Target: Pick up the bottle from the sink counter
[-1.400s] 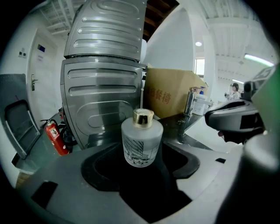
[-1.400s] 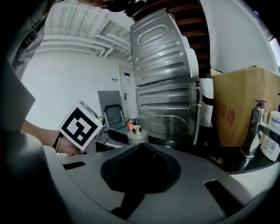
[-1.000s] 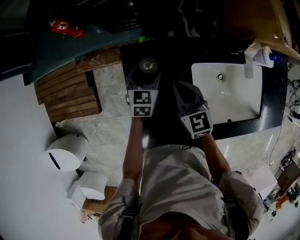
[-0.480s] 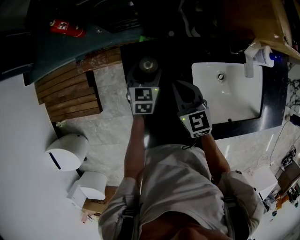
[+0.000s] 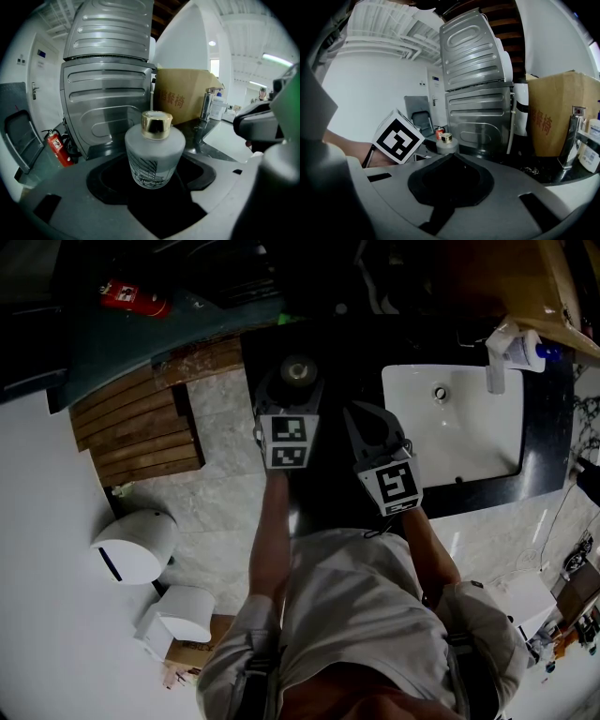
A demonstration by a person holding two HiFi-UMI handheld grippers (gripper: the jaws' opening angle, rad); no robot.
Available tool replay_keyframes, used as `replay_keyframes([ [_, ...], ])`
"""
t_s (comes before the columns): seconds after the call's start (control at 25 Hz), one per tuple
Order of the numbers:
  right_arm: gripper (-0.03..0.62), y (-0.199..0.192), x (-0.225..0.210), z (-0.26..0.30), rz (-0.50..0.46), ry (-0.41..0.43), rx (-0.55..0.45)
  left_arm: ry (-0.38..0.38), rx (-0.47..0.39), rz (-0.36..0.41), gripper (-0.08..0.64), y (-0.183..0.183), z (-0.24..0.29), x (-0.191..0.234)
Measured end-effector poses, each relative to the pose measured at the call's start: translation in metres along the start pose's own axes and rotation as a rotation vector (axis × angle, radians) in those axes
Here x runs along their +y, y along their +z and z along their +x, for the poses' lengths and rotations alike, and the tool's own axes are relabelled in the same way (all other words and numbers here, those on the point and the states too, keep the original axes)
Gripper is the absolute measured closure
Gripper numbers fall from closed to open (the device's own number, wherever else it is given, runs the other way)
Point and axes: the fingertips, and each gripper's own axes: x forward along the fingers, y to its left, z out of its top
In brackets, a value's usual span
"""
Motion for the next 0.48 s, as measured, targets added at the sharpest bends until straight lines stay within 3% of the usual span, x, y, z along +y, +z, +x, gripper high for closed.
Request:
replay_keyframes([
  [0.48,0.600,0.0019,0.0001,-0.0099,-0.007,-0.019,-0.009,-0.009,-0.004,0.019,0.247,-0.0043,-0.0064,-0.0077],
])
